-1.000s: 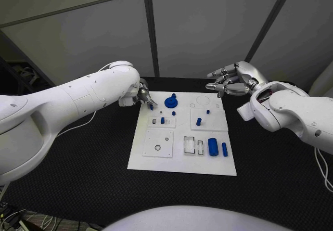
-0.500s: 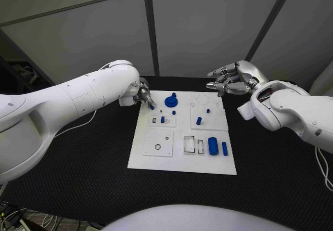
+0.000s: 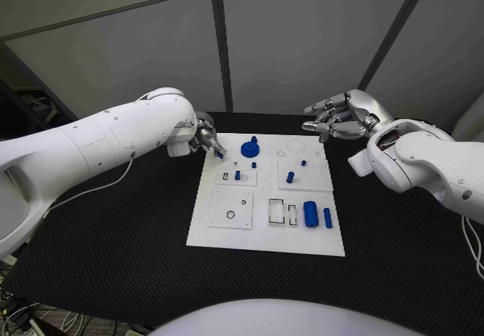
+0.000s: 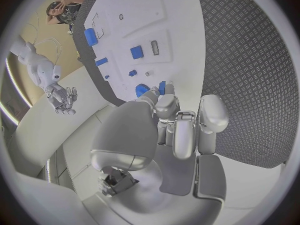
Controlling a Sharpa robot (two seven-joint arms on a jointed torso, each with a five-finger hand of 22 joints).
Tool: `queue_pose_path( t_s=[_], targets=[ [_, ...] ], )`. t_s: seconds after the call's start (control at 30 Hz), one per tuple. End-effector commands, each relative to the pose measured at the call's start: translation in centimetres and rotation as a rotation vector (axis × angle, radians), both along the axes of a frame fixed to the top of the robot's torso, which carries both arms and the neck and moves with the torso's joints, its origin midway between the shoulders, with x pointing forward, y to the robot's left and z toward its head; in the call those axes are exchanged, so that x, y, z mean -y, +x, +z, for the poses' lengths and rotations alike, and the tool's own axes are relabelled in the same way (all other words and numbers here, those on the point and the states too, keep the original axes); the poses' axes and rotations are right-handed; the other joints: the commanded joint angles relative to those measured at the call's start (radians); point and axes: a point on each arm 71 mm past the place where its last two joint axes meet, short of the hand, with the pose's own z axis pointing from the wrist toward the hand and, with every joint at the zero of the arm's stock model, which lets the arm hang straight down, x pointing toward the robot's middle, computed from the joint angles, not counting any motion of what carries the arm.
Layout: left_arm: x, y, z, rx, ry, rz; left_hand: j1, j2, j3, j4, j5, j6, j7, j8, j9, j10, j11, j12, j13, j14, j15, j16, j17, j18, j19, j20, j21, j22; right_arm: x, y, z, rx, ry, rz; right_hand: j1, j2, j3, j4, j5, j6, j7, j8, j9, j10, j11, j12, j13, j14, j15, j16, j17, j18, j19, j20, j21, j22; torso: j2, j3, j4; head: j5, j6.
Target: Assemble the parts on the task board
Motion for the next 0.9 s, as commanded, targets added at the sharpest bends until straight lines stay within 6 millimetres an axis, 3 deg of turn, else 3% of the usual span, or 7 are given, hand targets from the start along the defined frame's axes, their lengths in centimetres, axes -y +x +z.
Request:
queue_pose_path(
  t_s=[0.03, 0.33, 0.9],
  targets=[
    [0.1, -0.2, 0.7, 0.061, -0.031, 0.043, -0.005, 0.008, 0.118, -0.124, 0.003, 0.009, -0.006, 0.005, 0.101, 0.04, -0.008, -0.004, -0.001, 0.081, -0.007, 0.003, 0.175, 0.009, 0.008, -0.001, 0.001, 0.003, 0.0, 0.0, 0.2, 0.005, 0.0, 0.007, -0.007, 0.005, 0.002, 0.006, 0.006, 0.003, 0.0, -0.001, -0.001, 0.006, 0.002, 0.007, -0.001, 0.006, -0.002, -0.005, 0.002, 0.004, 0.007, 0.002, -0.004, -0.002, -0.001, 0.0001, 0.0017, 0.001, 0.001],
    [0.4, -2.3, 1.2, 0.101, -0.058, 0.037, -0.019, 0.006, 0.129, -0.141, 0.012, 0.013, -0.008, 0.009, 0.114, 0.044, -0.01, -0.003, -0.001, 0.081, -0.009, 0.003, 0.175, 0.008, 0.013, -0.003, 0.004, 0.009, 0.2, 0.0, 0.1, 0.004, -0.002, 0.004, -0.007, 0.005, 0.002, 0.006, 0.006, 0.003, 0.0, -0.001, -0.001, 0.006, 0.002, 0.007, -0.001, 0.006, -0.002, -0.005, 0.002, 0.004, 0.007, 0.002, -0.004, -0.002, -0.002, 0.0003, 0.0029, 0.005, -0.002],
    [1.0, -5.1, -1.7, 0.039, -0.033, -0.013, -0.027, 0.006, 0.136, -0.151, 0.014, 0.015, -0.009, 0.01, 0.121, 0.046, -0.011, 0.001, 0.0, 0.082, -0.01, 0.004, 0.177, 0.008, 0.015, -0.004, 0.005, 0.011, 0.1, 0.1, 0.1, 0.003, -0.003, 0.005, -0.007, 0.005, 0.002, 0.006, 0.006, 0.003, 0.0, -0.001, -0.001, 0.006, 0.002, 0.007, -0.001, 0.006, -0.002, -0.005, 0.002, 0.004, 0.007, 0.002, -0.004, -0.002, 0.0, -0.0002, -0.0002, 0.011, -0.007]
  ],
)
